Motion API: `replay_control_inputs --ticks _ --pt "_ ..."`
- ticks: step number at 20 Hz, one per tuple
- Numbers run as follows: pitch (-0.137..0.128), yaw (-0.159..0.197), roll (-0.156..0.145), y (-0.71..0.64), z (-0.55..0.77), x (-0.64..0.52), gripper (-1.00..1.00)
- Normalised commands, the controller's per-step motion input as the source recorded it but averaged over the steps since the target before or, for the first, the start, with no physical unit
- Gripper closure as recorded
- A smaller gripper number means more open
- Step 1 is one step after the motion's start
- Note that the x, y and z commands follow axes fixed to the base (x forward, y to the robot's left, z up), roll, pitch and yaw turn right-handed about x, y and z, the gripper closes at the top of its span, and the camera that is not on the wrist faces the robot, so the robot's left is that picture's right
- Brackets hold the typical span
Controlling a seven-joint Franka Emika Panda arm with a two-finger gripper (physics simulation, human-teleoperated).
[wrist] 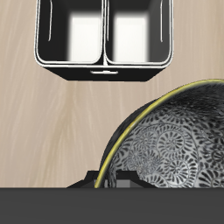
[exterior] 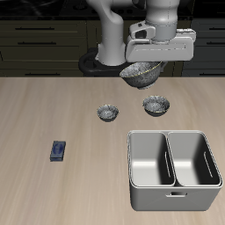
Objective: Place the largest bowl in the left side of the drainer
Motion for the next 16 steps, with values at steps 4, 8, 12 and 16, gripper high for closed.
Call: replay_control_inputs --ticks 4,8,12,16 --pt "0.017 -0.018 -0.002 0.12 0.1 0.25 1.0" --pt "-0.004 -0.006 -0.008 0.14 0.15 0.18 1.0" --pt "-0.001 -0.034 -0.017 0.16 0.15 0.18 1.0" --pt "0.015 -0.02 0.001 0.15 0.06 0.19 1.0"
